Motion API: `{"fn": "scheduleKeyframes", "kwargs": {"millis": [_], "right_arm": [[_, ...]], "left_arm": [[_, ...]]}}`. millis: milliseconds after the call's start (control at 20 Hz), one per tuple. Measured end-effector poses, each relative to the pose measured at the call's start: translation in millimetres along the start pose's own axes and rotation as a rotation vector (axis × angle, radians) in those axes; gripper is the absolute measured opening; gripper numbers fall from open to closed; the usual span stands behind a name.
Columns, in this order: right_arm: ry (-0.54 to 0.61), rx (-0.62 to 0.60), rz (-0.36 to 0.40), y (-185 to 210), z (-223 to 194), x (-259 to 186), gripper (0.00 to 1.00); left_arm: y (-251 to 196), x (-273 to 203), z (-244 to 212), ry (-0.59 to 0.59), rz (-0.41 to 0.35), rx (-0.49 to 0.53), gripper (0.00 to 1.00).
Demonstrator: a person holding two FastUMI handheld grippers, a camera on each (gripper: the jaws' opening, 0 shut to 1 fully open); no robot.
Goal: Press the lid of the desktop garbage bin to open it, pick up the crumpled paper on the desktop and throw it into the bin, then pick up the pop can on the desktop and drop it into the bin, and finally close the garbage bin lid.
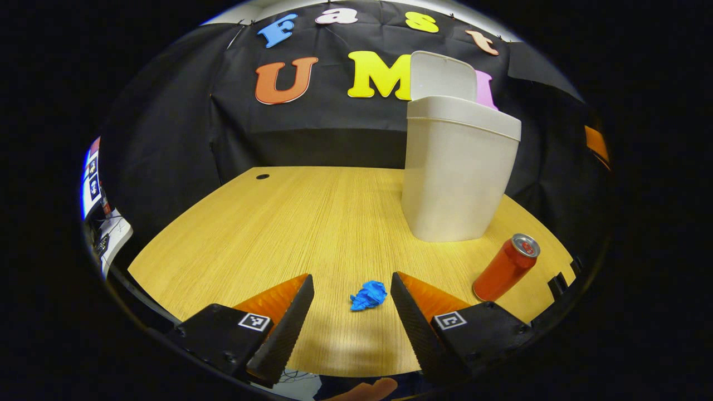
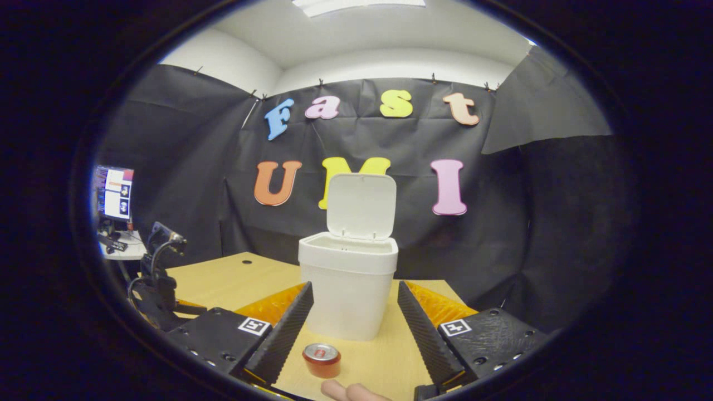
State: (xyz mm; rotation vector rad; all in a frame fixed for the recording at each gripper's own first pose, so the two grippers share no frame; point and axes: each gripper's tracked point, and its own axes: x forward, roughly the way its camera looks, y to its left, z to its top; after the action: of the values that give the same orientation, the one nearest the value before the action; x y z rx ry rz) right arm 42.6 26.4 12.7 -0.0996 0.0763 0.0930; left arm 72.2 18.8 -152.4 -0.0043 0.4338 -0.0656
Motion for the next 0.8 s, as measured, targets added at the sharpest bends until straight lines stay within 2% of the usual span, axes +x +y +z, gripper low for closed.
{"fn": "scheduleKeyframes", "kwargs": {"millis": [250,450,500,550,750,800], "right_arm": [[0.039,0.048,-0.010,-9.7,-43.5,-11.9,0.95],[0.094,0.091,-0.026,-13.2,-58.3,-4.2,0.97],[0.104,0.103,-0.027,-13.0,-61.0,-3.5,0.95],[0.112,0.111,-0.021,-10.8,-63.4,-3.1,0.97],[0.128,0.118,-0.031,-7.8,-70.9,-4.6,0.94],[0.130,0.122,-0.039,-7.9,-73.4,-6.4,0.94]], "left_arm": [[-23.2,24.4,-22.0,0.035,-0.026,0.017,0.87],[-23.6,37.3,-30.4,0.048,-0.013,0.012,0.77],[-20.3,39.8,-30.9,0.049,0.000,0.011,0.74],[-17.8,42.5,-33.7,0.051,0.000,0.010,0.71],[-26.1,52.4,-37.9,0.044,-0.064,-0.032,0.60],[-29.4,53.6,-41.8,0.056,-0.077,-0.034,0.55]]}}
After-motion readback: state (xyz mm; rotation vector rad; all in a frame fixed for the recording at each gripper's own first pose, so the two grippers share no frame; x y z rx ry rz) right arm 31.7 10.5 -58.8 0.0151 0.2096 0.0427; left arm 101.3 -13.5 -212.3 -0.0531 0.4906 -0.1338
